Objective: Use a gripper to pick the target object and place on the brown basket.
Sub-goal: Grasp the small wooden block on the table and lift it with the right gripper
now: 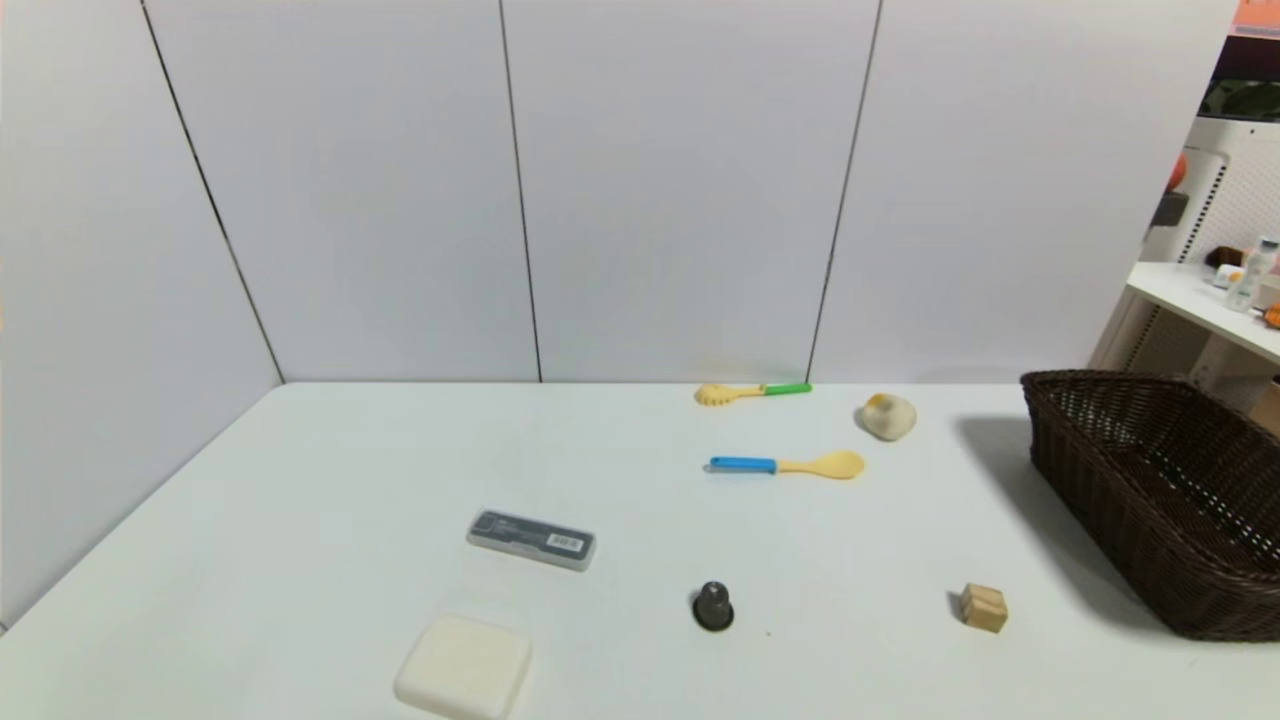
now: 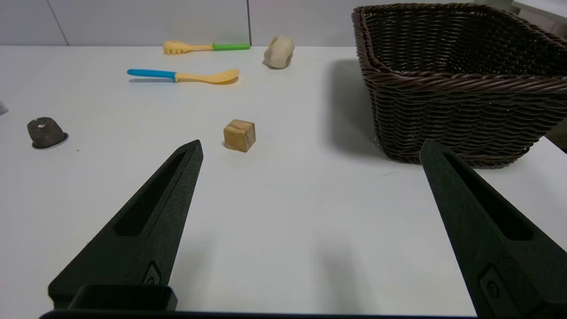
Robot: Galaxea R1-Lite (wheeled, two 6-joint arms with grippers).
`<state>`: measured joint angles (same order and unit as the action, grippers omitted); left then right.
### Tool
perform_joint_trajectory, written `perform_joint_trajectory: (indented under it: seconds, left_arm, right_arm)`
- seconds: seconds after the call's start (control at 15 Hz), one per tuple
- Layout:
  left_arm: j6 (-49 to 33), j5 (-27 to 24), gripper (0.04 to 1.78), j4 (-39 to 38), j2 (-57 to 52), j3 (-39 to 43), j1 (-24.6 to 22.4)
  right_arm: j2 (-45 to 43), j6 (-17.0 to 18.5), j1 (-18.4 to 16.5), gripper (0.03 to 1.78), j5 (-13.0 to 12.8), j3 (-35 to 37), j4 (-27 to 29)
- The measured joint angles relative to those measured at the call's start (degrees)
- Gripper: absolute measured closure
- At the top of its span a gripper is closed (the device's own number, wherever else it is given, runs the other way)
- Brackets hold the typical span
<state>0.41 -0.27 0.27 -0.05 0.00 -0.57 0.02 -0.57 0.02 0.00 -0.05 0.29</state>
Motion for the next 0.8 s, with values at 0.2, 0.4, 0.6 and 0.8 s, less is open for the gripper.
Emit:
perform_joint_trajectory:
  seconds: [0.2, 0.4, 0.6, 0.8]
  left_arm:
    - [0.0, 0.0, 0.13, 0.0, 0.0, 0.0, 0.0]
    - [0.0, 0.0, 0.13, 0.0, 0.0, 0.0, 0.0]
    - [0.0, 0.0, 0.13, 0.0, 0.0, 0.0, 0.0]
    - [0.0, 0.0, 0.13, 0.0, 0.0, 0.0, 0.0]
  right_arm:
    - [3.5, -0.2, 0.0, 0.12, 0.2, -2.5, 0.1]
    - [14.1, -1.4, 2.8, 0.12, 1.1, -11.8, 0.5]
    - [28.3, -4.8, 7.8, 0.12, 1.9, -21.4, 0.6]
    - [43.5, -7.5, 14.7, 0.12, 2.1, -31.1, 2.1]
